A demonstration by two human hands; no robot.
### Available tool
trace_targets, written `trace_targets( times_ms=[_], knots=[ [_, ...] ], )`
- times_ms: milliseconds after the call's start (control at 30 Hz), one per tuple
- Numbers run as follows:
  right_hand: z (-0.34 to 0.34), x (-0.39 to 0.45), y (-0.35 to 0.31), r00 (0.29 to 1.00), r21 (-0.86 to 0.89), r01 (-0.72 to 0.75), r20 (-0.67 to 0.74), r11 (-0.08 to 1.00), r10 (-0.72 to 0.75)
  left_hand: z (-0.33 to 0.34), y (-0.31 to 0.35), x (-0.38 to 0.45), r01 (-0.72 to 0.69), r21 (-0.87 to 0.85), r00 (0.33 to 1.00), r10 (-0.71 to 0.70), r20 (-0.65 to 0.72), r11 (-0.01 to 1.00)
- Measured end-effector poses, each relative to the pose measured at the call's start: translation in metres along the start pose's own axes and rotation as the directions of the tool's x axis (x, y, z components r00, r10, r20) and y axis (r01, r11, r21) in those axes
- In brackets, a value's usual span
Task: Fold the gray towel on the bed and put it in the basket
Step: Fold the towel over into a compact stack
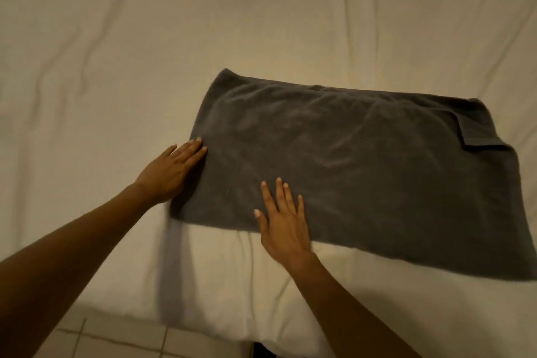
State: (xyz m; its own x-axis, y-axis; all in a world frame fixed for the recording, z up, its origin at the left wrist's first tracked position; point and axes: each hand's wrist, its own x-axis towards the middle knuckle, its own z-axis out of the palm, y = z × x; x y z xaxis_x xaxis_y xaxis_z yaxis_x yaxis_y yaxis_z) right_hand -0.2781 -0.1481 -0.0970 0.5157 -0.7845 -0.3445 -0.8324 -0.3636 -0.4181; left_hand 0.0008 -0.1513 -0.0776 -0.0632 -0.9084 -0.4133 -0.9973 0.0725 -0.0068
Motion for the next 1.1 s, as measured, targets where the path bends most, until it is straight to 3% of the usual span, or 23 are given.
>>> trace_targets(
  times_ms=[200, 333, 433, 600, 733, 900, 1100],
  knots=[
    [0.03, 0.017, -0.058, 0.987, -0.153, 0.146, -0.039, 0.977, -0.153, 0.005, -0.032, -0.002, -0.007, 0.124, 0.998, 0.015, -0.065, 0.992],
    [0.046, 0.039, -0.092, 0.962, -0.282, 0.269, 0.03, 0.921, -0.272, 0.003, -0.047, 0.012, -0.053, 0.169, 0.994, 0.069, -0.089, 0.984],
    [0.06, 0.052, -0.112, 0.972, -0.319, 0.232, 0.101, 0.919, -0.21, 0.002, -0.058, 0.023, -0.083, 0.207, 0.992, 0.101, -0.078, 0.975],
    [0.066, 0.061, -0.133, 0.992, -0.273, 0.122, 0.067, 0.954, -0.108, 0.004, -0.068, 0.037, -0.15, 0.241, 0.987, 0.16, -0.019, 0.959],
    [0.068, 0.059, -0.132, 0.992, -0.166, 0.1, -0.053, 0.981, -0.111, 0.003, -0.073, 0.04, -0.153, 0.178, 0.986, 0.162, -0.037, 0.972],
    [0.055, 0.044, -0.119, 0.946, 0.111, 0.118, -0.314, 0.987, -0.077, 0.004, -0.069, 0.043, -0.137, 0.056, 0.984, 0.142, -0.108, 0.989],
    [0.026, 0.022, -0.107, 0.917, 0.336, 0.201, -0.395, 0.92, -0.056, -0.019, -0.053, 0.068, -0.181, 0.049, 0.966, 0.187, -0.18, 0.982]
  ],
)
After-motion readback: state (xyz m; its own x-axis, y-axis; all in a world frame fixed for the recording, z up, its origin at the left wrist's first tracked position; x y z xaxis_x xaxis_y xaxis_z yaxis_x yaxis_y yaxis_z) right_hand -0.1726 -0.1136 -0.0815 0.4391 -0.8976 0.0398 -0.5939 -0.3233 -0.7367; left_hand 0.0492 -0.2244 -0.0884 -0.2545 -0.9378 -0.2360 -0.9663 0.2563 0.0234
